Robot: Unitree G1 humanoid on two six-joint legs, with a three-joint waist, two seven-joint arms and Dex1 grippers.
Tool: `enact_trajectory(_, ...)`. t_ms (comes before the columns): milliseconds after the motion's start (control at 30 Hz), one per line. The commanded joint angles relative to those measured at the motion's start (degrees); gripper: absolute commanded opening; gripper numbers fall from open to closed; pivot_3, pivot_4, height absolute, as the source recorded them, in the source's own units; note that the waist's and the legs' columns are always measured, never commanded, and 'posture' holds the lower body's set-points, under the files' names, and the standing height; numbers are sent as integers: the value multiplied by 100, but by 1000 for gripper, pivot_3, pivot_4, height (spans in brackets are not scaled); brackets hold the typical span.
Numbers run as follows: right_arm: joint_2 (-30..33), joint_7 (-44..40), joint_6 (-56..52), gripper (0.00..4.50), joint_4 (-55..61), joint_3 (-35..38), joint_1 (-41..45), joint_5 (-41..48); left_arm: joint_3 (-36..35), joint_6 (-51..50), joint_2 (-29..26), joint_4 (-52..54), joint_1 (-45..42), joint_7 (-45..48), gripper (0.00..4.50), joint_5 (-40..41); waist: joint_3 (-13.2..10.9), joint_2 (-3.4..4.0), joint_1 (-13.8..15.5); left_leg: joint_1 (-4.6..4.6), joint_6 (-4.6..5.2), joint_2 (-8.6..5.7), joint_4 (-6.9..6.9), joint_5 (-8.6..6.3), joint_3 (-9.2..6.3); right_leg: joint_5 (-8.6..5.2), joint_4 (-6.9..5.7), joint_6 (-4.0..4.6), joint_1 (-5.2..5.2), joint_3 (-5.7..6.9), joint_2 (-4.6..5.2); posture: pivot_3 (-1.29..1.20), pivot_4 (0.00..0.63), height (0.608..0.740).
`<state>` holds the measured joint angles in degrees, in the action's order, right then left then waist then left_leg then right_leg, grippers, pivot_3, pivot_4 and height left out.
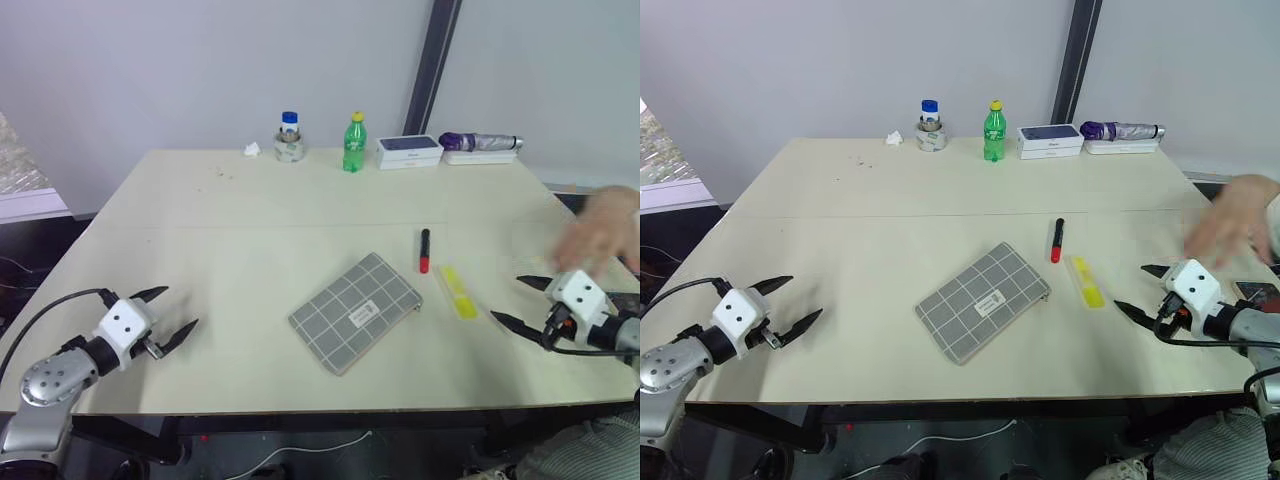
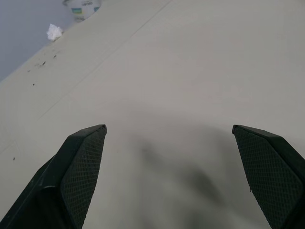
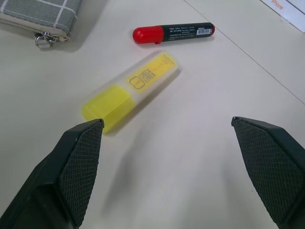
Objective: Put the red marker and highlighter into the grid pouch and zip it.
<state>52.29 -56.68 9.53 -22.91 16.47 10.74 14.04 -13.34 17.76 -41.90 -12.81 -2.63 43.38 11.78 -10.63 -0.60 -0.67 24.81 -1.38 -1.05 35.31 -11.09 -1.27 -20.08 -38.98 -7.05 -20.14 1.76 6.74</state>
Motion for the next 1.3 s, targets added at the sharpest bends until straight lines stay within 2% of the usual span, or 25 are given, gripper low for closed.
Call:
enact_trajectory(33,-48,32,127,4461,40,55,69,34,-226,131,-56,190,48,4,4464,101,0,0,-1,0,0,0,0,0,0,0,0,0,0,0,0,0,150,740)
enact_trajectory(600,-43,132,179,4461,-212,146,50,28,-150,133,45,480,219,-44,4464,47,0,0,4,0,0,0,0,0,1,0,0,0,2,0,1,0,150,740)
enact_trajectory(833,-162,132,-50,4461,-24,66,149,147,130,317,102,759,168,-16,4464,-196,0,0,3,0,0,0,0,0,1,0,0,0,1,0,0,0,150,740)
enact_trajectory(933,-262,187,-270,3600,190,35,252,237,319,431,155,1042,150,-26,4464,-346,0,0,1,0,0,0,0,0,1,0,0,0,1,-1,0,0,150,740)
enact_trajectory(1133,-922,646,-563,365,876,-446,734,14,1183,1529,195,1250,-200,-162,4464,-1608,1,1,2,-1,-1,-1,-1,1,1,0,0,0,0,-1,-2,0,150,740)
enact_trajectory(1167,-1034,691,-538,49,896,-551,807,-42,1294,1645,252,1236,-295,-229,4464,-1731,1,1,2,-1,-1,-2,-1,1,1,0,0,0,0,-1,-2,0,150,740)
enact_trajectory(1300,-1462,931,-418,49,549,-1040,1234,-419,1786,2094,429,956,-744,-416,4464,-2304,0,1,16,0,-1,-5,-1,1,1,0,0,0,0,-1,0,0,150,740)
